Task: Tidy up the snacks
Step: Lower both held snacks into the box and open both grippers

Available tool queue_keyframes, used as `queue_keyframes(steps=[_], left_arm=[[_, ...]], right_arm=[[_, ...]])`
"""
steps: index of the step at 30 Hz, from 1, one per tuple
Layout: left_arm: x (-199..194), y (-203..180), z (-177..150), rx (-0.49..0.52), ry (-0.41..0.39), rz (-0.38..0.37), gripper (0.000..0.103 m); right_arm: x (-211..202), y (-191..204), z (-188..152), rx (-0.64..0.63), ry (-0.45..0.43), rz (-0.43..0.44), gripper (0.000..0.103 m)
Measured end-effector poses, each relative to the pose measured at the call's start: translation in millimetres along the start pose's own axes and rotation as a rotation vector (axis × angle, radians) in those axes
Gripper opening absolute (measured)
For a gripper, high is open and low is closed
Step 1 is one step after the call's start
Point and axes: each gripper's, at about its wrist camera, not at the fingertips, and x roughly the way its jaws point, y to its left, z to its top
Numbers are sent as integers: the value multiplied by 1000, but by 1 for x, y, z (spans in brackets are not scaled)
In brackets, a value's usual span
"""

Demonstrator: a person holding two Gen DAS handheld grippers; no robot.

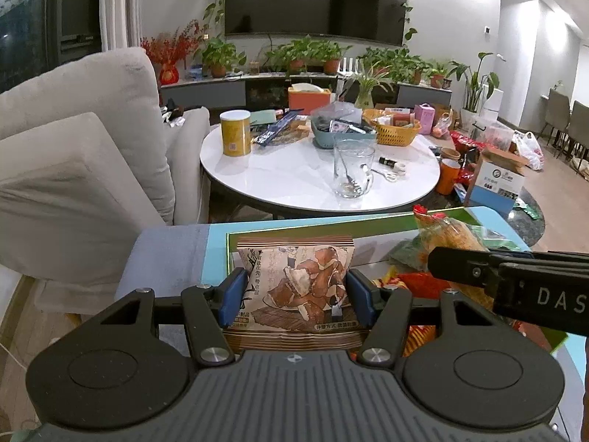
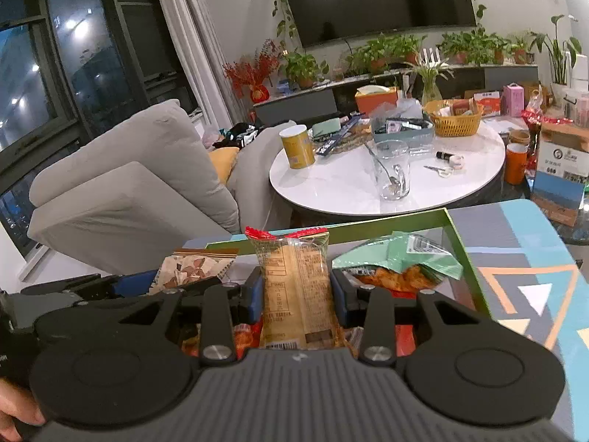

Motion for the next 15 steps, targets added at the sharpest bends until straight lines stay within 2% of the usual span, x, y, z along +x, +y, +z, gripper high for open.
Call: queue_keyframes(steps=[15], left_arm=[[39,14,3,-48,54,7,57]], right_arm=[[26,8,13,6,20,34,46]])
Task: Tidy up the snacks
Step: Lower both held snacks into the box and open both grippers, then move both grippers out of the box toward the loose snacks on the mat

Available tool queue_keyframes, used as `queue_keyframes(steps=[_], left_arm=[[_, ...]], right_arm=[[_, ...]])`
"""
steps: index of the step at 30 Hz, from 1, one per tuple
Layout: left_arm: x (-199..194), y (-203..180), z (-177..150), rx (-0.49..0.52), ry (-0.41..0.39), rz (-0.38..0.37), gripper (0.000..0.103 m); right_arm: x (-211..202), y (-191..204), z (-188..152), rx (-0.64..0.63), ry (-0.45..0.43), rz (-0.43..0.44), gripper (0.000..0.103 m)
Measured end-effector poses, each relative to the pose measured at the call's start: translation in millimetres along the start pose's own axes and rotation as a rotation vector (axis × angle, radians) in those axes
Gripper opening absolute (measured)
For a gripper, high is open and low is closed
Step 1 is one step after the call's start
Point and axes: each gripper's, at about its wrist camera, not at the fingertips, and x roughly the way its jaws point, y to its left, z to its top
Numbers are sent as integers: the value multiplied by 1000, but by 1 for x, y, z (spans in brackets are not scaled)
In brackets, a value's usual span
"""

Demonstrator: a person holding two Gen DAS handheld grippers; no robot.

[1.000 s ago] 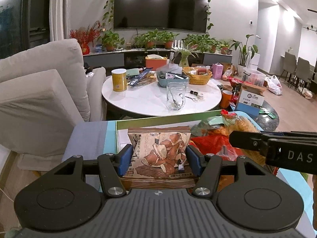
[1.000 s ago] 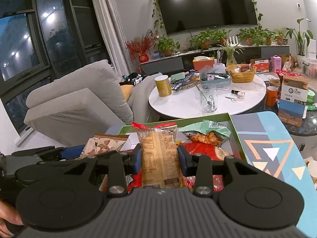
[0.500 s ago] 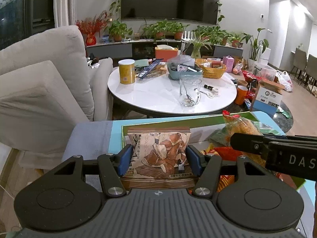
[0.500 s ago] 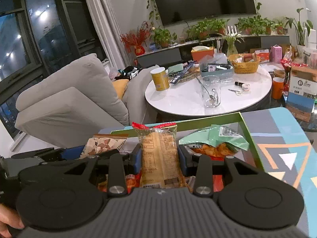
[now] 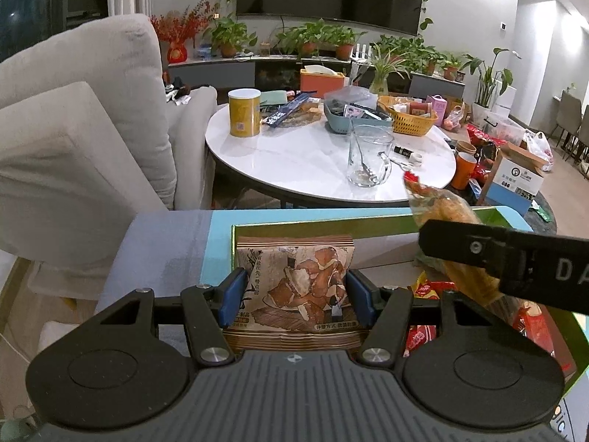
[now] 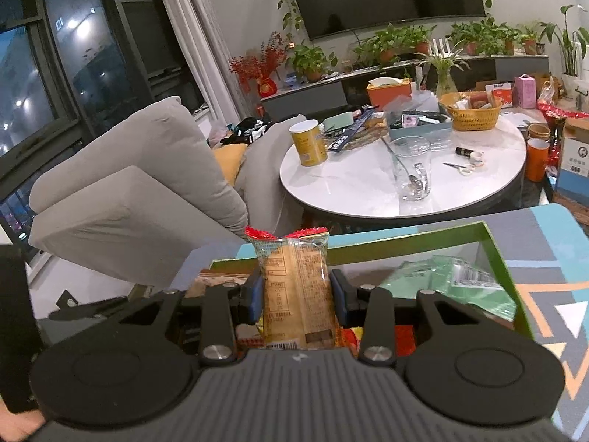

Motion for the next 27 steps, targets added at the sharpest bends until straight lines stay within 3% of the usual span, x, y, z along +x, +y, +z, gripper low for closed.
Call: queue_keyframes(steps=[14,19,27], left_arm=[[-9,6,1,-16,-19,9,62],[-17,6,0,-21,-24,4,62],[-35,12,-5,-24,-42,12,62]], right_arm=[[9,2,5,5,7,-9,47],[0,5,6,5,-31,0,61],[-18,9,7,-17,-57,-7,61]])
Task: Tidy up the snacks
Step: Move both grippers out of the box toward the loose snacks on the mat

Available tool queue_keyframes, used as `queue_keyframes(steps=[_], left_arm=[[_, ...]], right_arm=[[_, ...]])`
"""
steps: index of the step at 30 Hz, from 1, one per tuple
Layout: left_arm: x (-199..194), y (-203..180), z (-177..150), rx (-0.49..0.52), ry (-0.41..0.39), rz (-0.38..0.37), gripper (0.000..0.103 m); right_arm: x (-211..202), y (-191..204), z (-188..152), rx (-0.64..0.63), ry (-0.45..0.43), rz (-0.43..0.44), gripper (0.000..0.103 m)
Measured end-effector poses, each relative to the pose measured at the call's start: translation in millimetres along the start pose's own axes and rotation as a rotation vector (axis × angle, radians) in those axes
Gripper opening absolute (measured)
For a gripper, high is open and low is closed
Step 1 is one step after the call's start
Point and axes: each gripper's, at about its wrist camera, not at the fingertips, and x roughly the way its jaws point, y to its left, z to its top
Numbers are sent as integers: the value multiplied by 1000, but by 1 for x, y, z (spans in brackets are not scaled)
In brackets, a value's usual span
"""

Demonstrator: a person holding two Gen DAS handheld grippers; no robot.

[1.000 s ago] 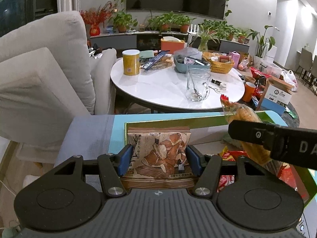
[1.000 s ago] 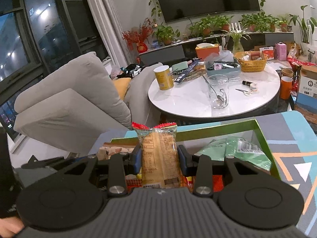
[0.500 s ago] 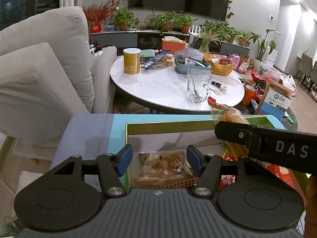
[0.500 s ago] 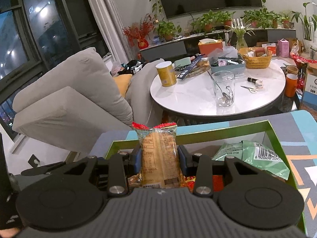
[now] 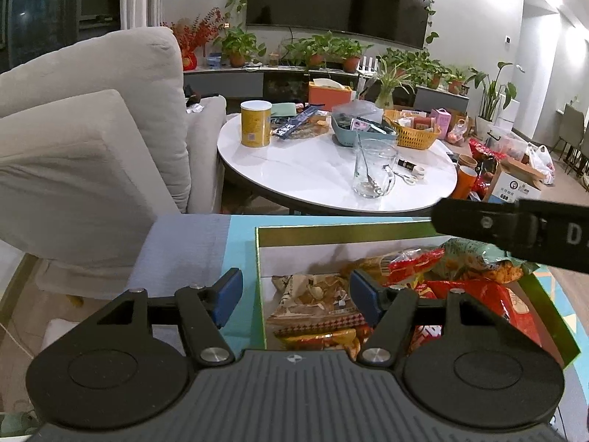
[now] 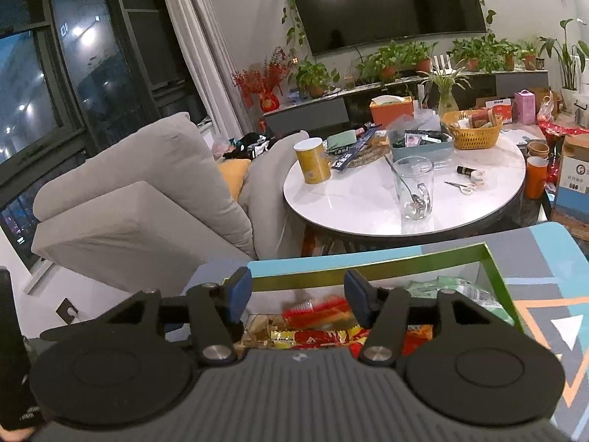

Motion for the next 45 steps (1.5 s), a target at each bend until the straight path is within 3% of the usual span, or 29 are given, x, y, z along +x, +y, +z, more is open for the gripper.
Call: queue_keyframes(steps=[21,31,45], left_arm=[[-75,14,-39,-41,-2,-22,63],[-99,21,-87,-80,91,-16,63],[-106,-3,-139,-36,211,-50,65]], right_arm=[[-54,2,-31,-20,9,-28,62],[-78,-3,-65,-8,50,-52,61],[-101,-9,-106,5,102,-68,62]])
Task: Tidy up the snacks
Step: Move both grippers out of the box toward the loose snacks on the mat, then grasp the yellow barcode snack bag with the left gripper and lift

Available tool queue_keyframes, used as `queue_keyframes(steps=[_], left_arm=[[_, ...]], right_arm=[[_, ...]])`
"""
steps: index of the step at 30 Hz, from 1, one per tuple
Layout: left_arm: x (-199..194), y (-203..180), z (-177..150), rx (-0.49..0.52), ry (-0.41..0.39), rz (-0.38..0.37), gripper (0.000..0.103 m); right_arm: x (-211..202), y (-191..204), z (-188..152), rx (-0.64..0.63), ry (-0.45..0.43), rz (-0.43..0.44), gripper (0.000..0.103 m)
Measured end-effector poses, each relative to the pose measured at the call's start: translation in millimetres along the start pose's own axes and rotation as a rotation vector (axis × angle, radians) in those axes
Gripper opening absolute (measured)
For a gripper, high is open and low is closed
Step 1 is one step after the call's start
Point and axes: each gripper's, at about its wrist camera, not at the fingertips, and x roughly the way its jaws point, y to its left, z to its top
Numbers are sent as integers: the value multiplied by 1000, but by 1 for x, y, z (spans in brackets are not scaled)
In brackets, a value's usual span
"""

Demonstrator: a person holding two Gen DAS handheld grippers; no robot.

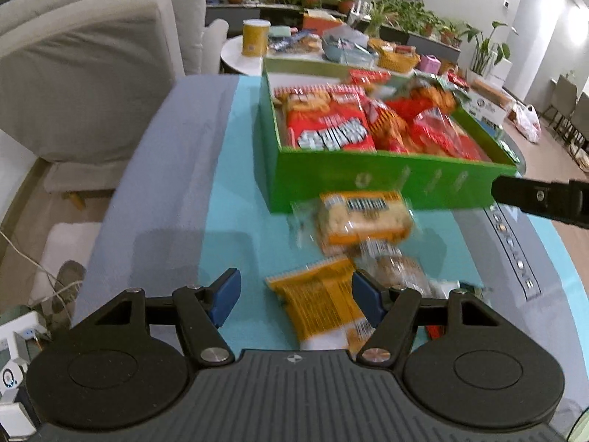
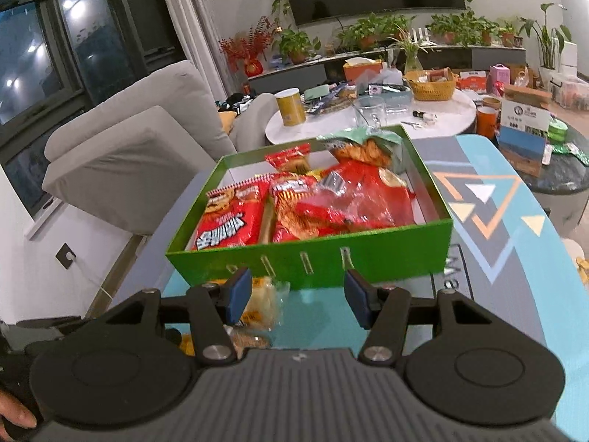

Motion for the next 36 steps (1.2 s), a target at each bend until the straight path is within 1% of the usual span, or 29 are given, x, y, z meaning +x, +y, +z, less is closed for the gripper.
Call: queue_keyframes(steps=[3,7,10,12,15,21,32,36], left_arm=[[3,-8,-8,28,33,-6,66],[4,-19,-15,69,45,5,66],[6,-25,-16,79,50,2,66],[9,-28,-15,82,53,13,66],[14,-30,-13,71,58,41,66],[22,-31,-8,30,67,55,70],[26,-32,-6,12,50,94,71],[29,-33,-4,8,48,107,71]], right_arm=[[-2,-3,-4,13,2,-3,62],[-4,-9,-9,26,9,-5,62],[-6,-12,-13,36,14,-6,62],[-7,-15,-17,39,18,-7,62],[-8,-19,-21,41,27,-8,62],[-7,-22,-29,32,50,-2,62],[-8,-15,-47,-60,87,77,62],[-4,-8,-54,-99,110,84,62]])
